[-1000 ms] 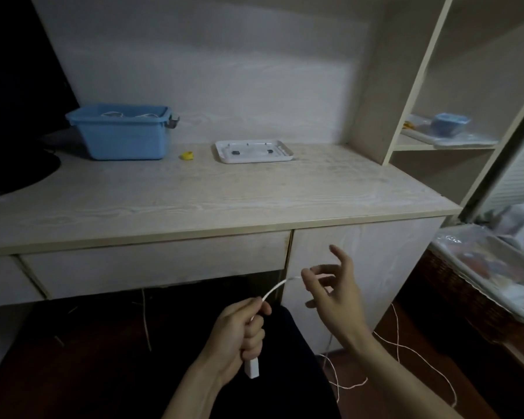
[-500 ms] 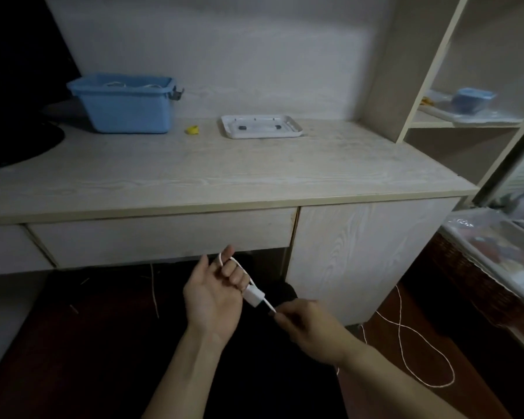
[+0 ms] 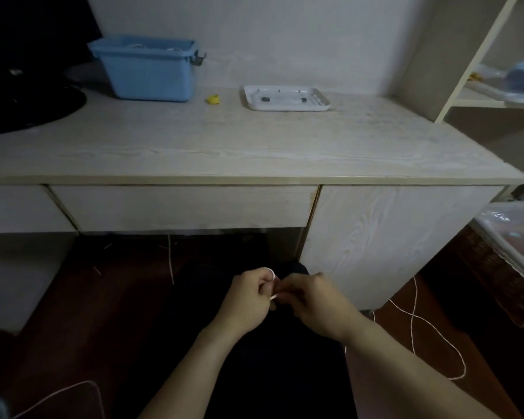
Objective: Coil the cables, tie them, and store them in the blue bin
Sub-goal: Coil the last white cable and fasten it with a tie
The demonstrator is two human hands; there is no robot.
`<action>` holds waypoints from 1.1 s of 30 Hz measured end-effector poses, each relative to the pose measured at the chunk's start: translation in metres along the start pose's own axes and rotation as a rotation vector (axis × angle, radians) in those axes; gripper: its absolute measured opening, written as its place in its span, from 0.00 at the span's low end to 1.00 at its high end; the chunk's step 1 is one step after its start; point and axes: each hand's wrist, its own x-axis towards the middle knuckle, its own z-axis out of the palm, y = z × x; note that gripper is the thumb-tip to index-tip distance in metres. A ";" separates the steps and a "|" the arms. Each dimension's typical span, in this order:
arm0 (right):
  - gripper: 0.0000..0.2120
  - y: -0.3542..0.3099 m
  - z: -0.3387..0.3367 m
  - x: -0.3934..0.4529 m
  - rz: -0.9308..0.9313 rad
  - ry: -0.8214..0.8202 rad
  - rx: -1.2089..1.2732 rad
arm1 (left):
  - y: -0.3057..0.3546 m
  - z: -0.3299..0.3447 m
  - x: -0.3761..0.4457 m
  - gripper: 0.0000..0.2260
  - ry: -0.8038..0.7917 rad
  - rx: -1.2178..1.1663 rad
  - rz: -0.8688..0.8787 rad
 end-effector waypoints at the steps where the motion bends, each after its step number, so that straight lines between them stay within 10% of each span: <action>1: 0.05 -0.001 -0.005 0.001 0.030 0.088 0.025 | 0.001 0.000 -0.001 0.13 -0.033 0.000 -0.023; 6: 0.17 0.005 -0.014 0.001 0.119 0.355 0.111 | 0.009 -0.015 0.000 0.15 -0.278 -0.469 -0.136; 12: 0.12 0.006 0.003 0.002 0.068 0.112 0.565 | 0.012 -0.013 -0.004 0.16 -0.327 -0.784 -0.091; 21: 0.15 -0.007 0.007 0.007 0.251 0.236 0.759 | 0.013 -0.015 -0.005 0.11 -0.410 -0.847 -0.097; 33: 0.07 0.005 0.002 0.004 0.339 0.266 0.692 | 0.014 -0.016 0.003 0.15 0.095 -1.107 -0.085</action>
